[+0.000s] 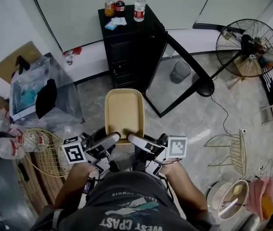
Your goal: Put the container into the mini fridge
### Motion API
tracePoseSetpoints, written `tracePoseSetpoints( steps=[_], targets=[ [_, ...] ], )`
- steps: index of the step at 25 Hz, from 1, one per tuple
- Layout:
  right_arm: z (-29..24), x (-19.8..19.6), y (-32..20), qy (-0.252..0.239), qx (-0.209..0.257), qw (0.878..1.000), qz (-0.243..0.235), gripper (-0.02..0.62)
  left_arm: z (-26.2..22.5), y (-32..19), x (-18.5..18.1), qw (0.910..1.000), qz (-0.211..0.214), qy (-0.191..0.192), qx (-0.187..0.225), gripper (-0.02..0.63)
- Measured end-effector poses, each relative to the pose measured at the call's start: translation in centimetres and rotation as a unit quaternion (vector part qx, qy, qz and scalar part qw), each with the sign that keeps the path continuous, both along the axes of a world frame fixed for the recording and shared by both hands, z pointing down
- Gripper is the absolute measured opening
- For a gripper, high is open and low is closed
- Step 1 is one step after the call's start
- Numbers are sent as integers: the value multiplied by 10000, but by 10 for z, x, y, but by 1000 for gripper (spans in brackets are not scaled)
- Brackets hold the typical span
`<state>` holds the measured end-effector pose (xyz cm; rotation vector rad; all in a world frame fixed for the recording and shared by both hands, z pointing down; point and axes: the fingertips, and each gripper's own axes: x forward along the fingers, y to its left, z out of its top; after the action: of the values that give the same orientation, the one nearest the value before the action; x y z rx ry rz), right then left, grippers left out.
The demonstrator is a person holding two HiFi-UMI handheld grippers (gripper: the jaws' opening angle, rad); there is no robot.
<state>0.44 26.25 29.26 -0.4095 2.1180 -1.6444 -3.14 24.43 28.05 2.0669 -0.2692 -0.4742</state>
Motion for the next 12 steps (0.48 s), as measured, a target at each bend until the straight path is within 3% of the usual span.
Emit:
tracePoseSetpoints(
  steps=[12],
  targets=[
    [11,55,-62,-186,-108,9972,-717,311,12,-58,52,9969,-749,-209,-108,387]
  ],
)
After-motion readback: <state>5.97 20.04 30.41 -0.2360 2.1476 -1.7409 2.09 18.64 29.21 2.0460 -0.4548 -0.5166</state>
